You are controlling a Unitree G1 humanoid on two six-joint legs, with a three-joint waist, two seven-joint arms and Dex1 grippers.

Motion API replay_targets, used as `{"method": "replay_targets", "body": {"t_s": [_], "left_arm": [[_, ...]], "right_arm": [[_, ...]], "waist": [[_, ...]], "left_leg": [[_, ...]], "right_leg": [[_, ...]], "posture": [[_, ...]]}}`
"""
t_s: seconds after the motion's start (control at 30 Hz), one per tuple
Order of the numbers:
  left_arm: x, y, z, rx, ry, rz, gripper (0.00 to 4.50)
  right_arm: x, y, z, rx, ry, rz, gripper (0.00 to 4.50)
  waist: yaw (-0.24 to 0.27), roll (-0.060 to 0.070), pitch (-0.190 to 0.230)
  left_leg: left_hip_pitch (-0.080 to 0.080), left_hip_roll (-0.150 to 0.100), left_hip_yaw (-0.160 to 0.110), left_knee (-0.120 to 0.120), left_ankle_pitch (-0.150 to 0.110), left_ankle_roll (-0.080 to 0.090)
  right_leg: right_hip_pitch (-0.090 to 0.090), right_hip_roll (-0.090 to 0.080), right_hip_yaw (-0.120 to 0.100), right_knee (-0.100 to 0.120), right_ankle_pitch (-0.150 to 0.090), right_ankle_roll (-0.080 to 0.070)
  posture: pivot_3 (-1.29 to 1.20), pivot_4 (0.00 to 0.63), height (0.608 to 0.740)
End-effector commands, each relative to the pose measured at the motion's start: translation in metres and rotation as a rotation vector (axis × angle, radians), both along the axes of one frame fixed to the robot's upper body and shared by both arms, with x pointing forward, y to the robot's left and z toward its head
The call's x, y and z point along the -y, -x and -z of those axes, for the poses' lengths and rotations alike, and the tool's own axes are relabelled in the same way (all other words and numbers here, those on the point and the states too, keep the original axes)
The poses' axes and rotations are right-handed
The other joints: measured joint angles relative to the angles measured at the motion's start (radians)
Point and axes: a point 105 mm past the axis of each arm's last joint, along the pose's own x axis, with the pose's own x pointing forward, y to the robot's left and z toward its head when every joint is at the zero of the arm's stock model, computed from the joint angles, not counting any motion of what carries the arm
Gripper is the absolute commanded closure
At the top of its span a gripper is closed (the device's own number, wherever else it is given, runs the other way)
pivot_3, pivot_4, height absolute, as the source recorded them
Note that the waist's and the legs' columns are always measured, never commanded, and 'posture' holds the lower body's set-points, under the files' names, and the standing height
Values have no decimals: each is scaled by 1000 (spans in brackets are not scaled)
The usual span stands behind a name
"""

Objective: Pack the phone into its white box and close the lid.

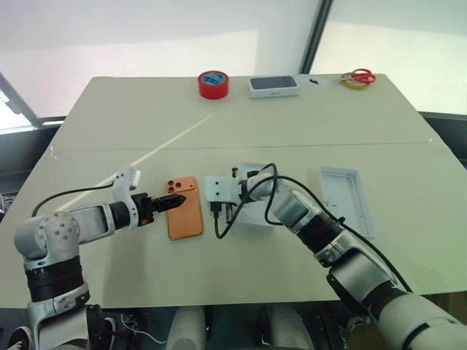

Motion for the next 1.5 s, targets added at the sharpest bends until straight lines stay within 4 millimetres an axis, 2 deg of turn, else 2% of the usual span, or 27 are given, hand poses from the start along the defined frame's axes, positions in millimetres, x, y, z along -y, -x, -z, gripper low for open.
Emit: {"method": "replay_targets", "body": {"t_s": [0.03,0.2,0.57,0.67,0.8,1.07,1.17,1.2,1.23,1.33,1.5], "left_arm": [[30,6,34,-152,34,76,0],[52,-3,27,-178,107,116,0],[46,-10,19,-183,109,119,0],[40,-4,22,-203,137,122,781],[36,-2,26,-217,120,119,2722],[32,2,30,-237,131,119,2722],[34,2,31,-252,175,113,3518],[34,2,30,-251,181,113,4051],[34,2,29,-248,182,112,4371],[34,-2,23,-215,218,102,4476],[35,-9,-5,-123,375,115,4476]], "right_arm": [[-3,1,2,-2,-13,4,4472],[4,0,0,-2,-12,18,4472],[9,-4,0,6,-26,60,4472],[10,-6,0,14,-22,63,4500],[9,-4,1,12,-22,60,4500],[7,-4,1,18,-28,56,4500],[7,-4,0,25,-32,59,4500],[7,-5,-1,27,-33,60,4500],[7,-5,-2,31,-35,59,4500],[6,-6,-8,34,-76,68,4500],[6,-9,-57,23,-385,117,4500]], "waist": [[7,1,-2],[25,2,-4],[20,2,-4],[18,2,-4],[17,1,-4],[13,1,-4],[13,1,-4],[13,1,-4],[13,0,-5],[11,0,-4],[13,-3,0]], "left_leg": [[0,0,0,0,0,0],[1,-1,1,0,0,0],[1,-1,1,-1,0,0],[1,-1,0,-1,0,0],[1,-1,0,-2,0,0],[0,0,-1,-3,-1,-2],[0,0,-1,-3,-1,-2],[0,0,-1,-3,-1,-2],[1,0,-1,-3,-1,-2],[1,0,-2,-3,-1,-3],[-4,0,-2,-3,0,-1]], "right_leg": [[0,0,0,0,0,0],[3,-1,-1,-1,0,0],[3,-1,-1,-3,0,0],[3,-1,-1,-3,0,0],[2,-1,-1,-4,0,0],[1,-1,-1,-4,0,0],[1,-1,-1,-4,0,0],[1,-1,-1,-4,0,0],[1,-1,-1,-4,0,0],[1,-1,-1,-5,0,0],[-3,-1,-1,-5,0,0]], "posture": [[0,150,740],[0,150,740],[0,150,740],[0,150,740],[0,150,740],[0,150,740],[0,150,740],[0,150,740],[0,150,740],[0,150,740],[0,150,740]]}}
